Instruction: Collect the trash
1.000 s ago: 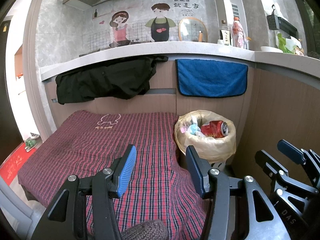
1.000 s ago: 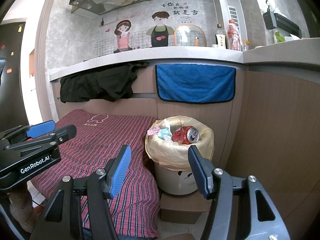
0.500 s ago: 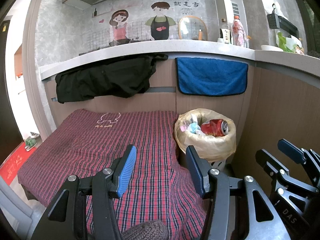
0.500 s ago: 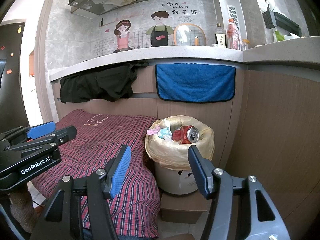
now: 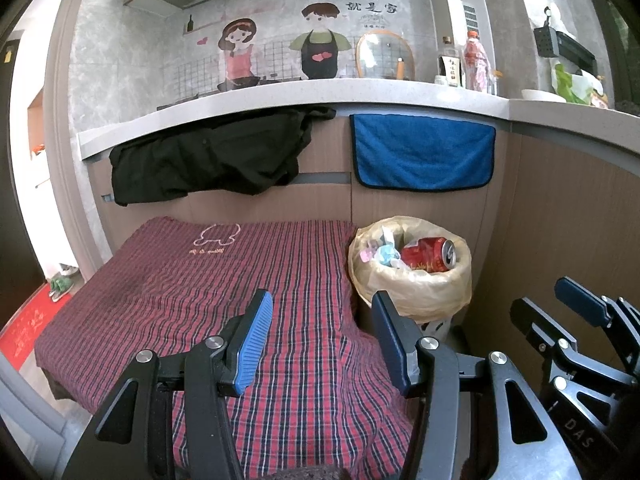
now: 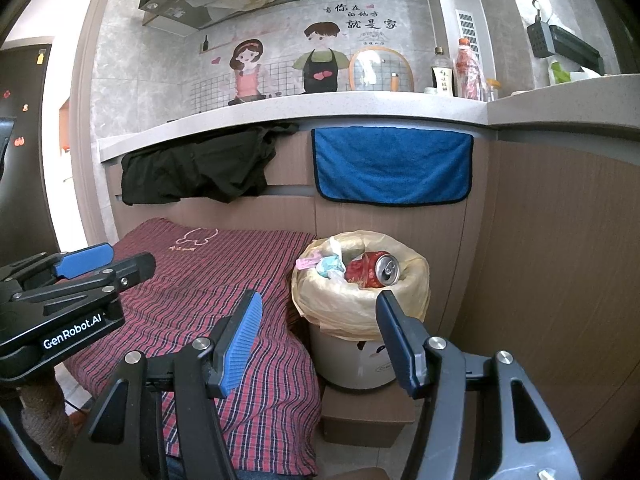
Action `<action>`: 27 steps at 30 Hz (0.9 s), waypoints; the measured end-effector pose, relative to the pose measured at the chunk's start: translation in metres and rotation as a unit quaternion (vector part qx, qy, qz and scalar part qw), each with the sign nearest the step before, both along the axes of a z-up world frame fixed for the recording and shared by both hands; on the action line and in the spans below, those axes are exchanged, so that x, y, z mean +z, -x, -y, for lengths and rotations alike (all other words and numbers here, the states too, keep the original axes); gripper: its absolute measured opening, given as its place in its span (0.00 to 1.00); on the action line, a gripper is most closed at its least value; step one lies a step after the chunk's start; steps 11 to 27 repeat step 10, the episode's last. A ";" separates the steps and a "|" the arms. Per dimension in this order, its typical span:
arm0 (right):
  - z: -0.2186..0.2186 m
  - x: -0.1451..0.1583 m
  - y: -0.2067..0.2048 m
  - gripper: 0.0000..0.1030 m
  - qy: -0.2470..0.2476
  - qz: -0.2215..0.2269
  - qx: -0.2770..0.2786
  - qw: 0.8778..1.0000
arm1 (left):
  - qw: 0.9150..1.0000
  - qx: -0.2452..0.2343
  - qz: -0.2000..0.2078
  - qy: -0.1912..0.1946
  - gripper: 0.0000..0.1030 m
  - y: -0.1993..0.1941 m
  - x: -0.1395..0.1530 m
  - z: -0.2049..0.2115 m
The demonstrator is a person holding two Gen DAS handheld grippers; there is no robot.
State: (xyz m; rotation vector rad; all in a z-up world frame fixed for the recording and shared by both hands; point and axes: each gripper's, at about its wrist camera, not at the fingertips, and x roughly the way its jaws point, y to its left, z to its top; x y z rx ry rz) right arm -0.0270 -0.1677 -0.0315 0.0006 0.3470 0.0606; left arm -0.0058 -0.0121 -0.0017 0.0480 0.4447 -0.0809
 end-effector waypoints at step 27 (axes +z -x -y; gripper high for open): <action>0.002 0.000 -0.002 0.55 0.000 -0.001 0.001 1.000 | 1.000 -0.001 0.000 0.000 0.51 -0.001 0.002 -0.001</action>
